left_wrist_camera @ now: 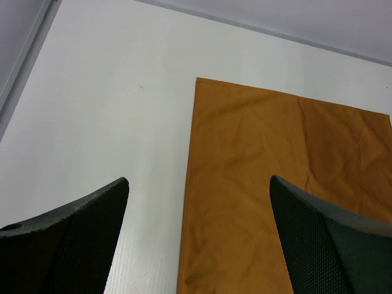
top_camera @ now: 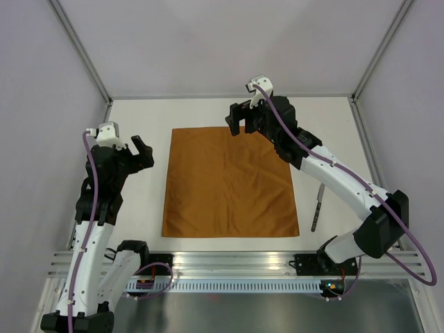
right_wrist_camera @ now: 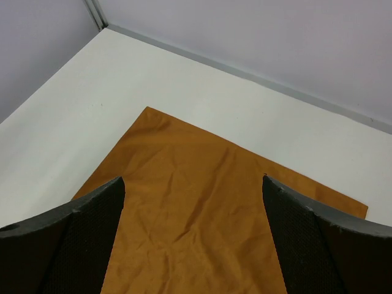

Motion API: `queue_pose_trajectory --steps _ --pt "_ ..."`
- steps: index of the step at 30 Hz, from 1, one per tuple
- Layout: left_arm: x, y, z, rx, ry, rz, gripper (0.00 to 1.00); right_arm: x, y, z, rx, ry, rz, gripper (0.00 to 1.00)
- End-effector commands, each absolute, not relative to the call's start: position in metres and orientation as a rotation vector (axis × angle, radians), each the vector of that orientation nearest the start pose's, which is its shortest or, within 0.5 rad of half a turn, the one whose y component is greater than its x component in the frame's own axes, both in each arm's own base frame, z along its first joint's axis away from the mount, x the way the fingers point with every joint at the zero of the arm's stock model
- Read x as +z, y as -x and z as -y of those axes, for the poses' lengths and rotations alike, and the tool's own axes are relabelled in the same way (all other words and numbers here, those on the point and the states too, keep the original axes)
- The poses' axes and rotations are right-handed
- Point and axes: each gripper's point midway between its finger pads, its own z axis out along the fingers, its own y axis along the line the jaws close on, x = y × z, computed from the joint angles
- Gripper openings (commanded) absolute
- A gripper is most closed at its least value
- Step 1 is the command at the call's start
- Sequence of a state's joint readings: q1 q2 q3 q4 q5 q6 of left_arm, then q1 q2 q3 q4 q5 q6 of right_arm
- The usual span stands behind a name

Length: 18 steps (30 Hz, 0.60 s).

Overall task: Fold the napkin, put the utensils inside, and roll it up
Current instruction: Fold the napkin

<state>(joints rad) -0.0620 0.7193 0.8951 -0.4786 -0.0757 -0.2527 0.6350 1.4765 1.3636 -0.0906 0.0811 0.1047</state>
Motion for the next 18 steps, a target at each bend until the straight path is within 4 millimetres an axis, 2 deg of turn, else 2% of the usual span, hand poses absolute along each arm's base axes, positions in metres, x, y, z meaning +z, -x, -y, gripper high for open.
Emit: queue_pose_trajectory --steps 1,4,8,9,12,13,14,15,16,18 --pt "0.299 -0.278 0.018 -0.182 0.233 -1.812 1.00 0.321 -0.395 -0.277 0.456 0.392 -1.739 0.98" --pt "0.306 -0.280 0.019 -0.195 0.232 -1.801 1.00 0.319 -0.395 -0.276 0.444 0.396 -1.746 0.98" --pt "0.322 -0.284 0.025 -0.231 0.227 -1.791 1.00 0.306 -0.397 -0.282 0.431 0.464 -1.784 0.98" --pt "0.337 -0.284 0.025 -0.239 0.223 -1.764 1.00 0.302 -0.397 -0.284 0.428 0.495 -1.790 0.98" --pt "0.357 -0.284 0.025 -0.253 0.249 -1.742 1.00 0.285 -0.388 -0.305 0.530 0.584 -1.819 0.97" --pt "0.378 -0.282 0.025 -0.263 0.247 -1.703 1.00 0.272 -0.385 -0.316 0.563 0.622 -1.844 0.97" --pt "0.388 -0.280 0.027 -0.279 0.252 -1.684 1.00 0.270 -0.383 -0.324 0.582 0.644 -1.847 0.96" --pt "0.409 -0.276 0.027 -0.292 0.246 -1.641 1.00 0.262 -0.379 -0.330 0.589 0.667 -1.867 0.93" --pt "0.419 -0.274 0.028 -0.302 0.244 -1.623 1.00 0.250 -0.370 -0.346 0.602 0.723 -1.878 0.93" --pt "0.442 -0.266 0.029 -0.317 0.238 -1.578 1.00 0.240 -0.357 -0.364 0.620 0.778 -1.886 0.90"
